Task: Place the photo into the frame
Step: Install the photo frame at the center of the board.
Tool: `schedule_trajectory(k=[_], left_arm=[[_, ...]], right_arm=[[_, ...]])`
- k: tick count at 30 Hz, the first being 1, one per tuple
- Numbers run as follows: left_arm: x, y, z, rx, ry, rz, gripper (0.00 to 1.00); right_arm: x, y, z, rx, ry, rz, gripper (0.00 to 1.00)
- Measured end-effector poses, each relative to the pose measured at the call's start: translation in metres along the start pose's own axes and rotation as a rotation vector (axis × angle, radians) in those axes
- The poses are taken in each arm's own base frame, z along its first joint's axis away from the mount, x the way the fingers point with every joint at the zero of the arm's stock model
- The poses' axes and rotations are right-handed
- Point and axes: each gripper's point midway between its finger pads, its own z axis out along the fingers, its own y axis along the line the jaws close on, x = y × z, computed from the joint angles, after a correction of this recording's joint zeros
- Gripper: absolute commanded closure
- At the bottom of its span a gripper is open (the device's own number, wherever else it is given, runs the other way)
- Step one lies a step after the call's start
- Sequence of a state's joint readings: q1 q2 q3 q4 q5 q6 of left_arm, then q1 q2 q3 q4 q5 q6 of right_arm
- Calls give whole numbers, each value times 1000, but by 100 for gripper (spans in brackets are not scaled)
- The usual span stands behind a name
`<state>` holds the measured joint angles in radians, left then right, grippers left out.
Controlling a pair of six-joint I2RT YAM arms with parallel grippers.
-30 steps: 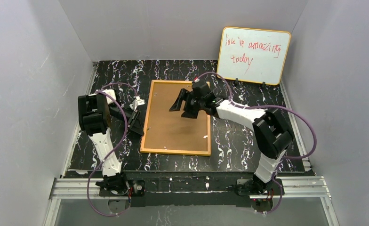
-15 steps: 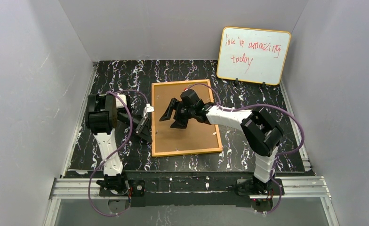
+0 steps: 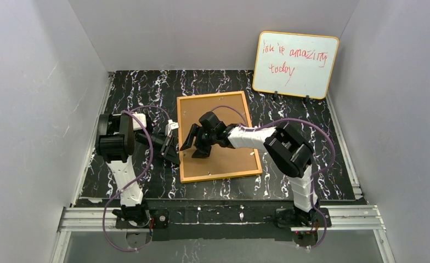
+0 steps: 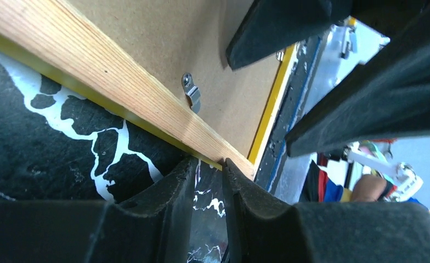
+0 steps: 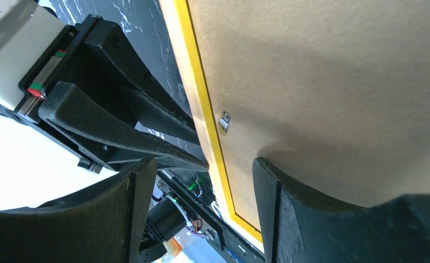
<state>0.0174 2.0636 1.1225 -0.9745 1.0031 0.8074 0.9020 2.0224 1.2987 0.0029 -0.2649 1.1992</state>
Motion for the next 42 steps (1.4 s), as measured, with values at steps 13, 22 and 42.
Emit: schedule_trajectory(k=[13, 22, 42], left_arm=[[-14, 9, -6, -129, -71, 20, 74], [-14, 9, -6, -131, -74, 10, 74], [-11, 6, 0, -128, -59, 17, 74]], right_arm=[[4, 9, 15, -5, 6, -15, 32], [3, 13, 21, -11, 13, -17, 34], [-2, 15, 28, -20, 21, 75, 39]])
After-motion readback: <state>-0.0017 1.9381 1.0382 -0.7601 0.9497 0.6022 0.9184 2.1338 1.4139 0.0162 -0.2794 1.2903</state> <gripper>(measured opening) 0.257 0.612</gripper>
